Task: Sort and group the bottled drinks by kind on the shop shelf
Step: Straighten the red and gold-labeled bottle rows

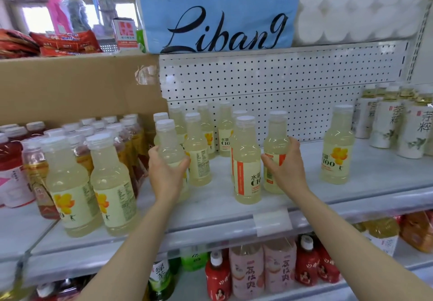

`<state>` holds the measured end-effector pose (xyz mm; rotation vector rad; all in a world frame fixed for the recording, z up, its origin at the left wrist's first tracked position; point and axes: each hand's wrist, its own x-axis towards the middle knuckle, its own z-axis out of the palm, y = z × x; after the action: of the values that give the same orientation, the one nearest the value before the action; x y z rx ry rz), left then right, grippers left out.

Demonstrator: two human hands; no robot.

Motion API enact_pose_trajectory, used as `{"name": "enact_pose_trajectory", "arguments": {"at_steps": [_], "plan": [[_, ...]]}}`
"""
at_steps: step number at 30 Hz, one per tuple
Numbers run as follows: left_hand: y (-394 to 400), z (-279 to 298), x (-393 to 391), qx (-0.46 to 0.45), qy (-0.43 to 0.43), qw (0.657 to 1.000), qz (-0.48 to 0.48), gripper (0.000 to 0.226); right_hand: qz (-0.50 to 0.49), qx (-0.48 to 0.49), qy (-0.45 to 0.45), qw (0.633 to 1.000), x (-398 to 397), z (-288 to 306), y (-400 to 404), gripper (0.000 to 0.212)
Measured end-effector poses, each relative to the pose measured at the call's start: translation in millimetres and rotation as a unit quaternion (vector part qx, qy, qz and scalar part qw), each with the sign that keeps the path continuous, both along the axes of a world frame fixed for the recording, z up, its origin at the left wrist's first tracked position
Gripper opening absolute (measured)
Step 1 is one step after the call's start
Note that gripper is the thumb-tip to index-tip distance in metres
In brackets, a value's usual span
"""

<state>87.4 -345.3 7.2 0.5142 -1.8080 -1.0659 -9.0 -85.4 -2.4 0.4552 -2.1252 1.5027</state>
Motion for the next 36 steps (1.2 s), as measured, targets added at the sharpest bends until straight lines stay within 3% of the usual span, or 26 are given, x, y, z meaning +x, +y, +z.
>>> {"name": "enact_pose_trajectory", "arguments": {"at_steps": [2, 5, 8, 10, 12, 15, 18, 22, 32, 36], "plan": [[4, 1, 6, 0.006, 0.012, 1.000, -0.013, 0.068, -0.049, 0.025, 0.022, 0.998, 12, 2, 6, 0.067], [6, 6, 20, -0.029, 0.025, 0.999, -0.013, 0.072, -0.146, 0.022, 0.212, 0.966, 43, 15, 9, 0.064], [7, 17, 39, -0.069, 0.055, 0.996, -0.005, 0.073, -0.102, 0.030, 0.359, 0.927, 75, 31, -13, 0.053], [8, 25, 52, -0.088, 0.071, 0.994, -0.004, 0.074, -0.039, 0.059, 0.385, 0.920, 91, 33, -41, 0.050], [8, 31, 66, -0.095, 0.091, 0.991, -0.011, 0.073, 0.024, 0.107, 0.350, 0.930, 99, 27, -75, 0.051], [8, 39, 87, -0.084, 0.123, 0.989, -0.007, 0.067, 0.079, 0.160, 0.194, 0.964, 96, 18, -126, 0.062], [8, 38, 105, -0.088, 0.141, 0.986, -0.014, 0.061, 0.089, 0.117, 0.031, 0.989, 73, 14, -167, 0.086], [4, 32, 124, -0.094, 0.157, 0.983, -0.017, 0.064, 0.052, 0.073, -0.088, 0.992, 41, 10, -197, 0.102], [9, 21, 120, -0.090, 0.144, 0.985, -0.041, 0.066, 0.054, -0.010, -0.113, 0.992, 16, 12, -213, 0.087], [17, 33, 126, -0.066, 0.162, 0.983, -0.060, 0.063, 0.093, -0.051, -0.072, 0.992, 41, 17, -195, 0.078]]}}
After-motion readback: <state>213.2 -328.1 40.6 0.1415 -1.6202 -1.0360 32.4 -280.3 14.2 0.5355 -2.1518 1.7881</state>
